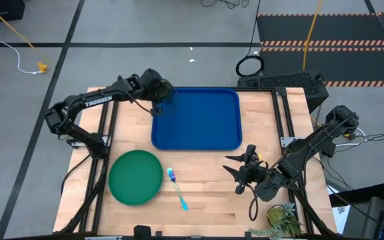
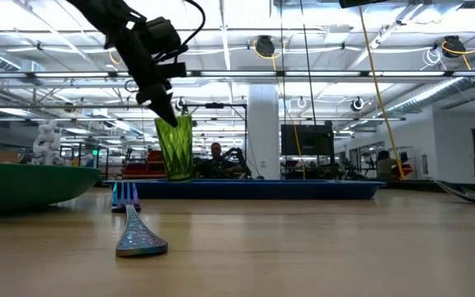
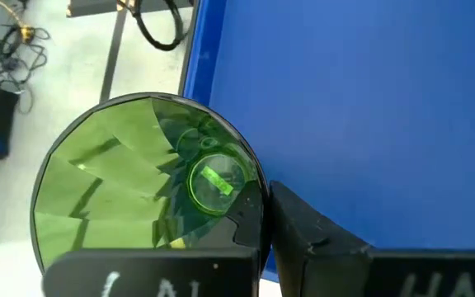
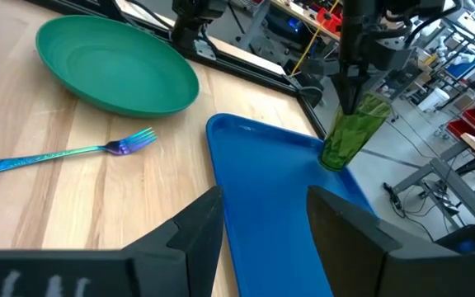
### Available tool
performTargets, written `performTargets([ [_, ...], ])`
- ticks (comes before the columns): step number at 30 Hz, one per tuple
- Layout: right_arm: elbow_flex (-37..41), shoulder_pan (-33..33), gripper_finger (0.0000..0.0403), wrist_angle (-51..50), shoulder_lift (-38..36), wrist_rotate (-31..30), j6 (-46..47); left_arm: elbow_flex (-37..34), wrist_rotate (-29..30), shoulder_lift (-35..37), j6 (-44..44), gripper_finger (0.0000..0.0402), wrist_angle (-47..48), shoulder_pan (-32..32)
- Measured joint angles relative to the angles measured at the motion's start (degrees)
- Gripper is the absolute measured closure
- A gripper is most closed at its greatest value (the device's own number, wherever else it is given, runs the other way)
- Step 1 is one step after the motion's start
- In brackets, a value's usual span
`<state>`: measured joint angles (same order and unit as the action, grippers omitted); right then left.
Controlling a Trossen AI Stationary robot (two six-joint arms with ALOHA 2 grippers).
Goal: Pick and place plate/cup/fork/spoon on tray
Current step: Put the green cup on the blue serving tray
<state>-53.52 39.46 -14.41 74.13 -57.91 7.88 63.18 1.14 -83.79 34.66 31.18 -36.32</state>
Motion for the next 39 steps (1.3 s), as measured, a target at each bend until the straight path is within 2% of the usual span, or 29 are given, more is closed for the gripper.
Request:
performTargets([
  [11,0.00,0.02,0.0236,0.00,0.00,2.64,0.10,0.18,-4.10,0.00,3.98,0.0389,0.57,-4.27],
  [18,0.00,-0.03,0.0236,0.02,0.00,2.62,-1.00,4.76,-6.29,-0.16,3.72,0.0388,4.14,-7.00],
  [23,0.00,-0.13,0.0236,0.20,0.00,2.60,-1.05,7.43,-10.84,-3.00,2.88,0.0390,5.59,-9.26],
  [30,-0.02,-0.13,0.0236,2.42,0.00,2.66,-2.14,7.85,-11.75,-6.69,3.15,0.0381,6.32,-9.62],
  [39,-0.04,-0.11,0.0236,2.62,0.00,2.69,-2.78,7.91,-10.56,-6.71,3.15,0.0371,6.45,-9.94],
])
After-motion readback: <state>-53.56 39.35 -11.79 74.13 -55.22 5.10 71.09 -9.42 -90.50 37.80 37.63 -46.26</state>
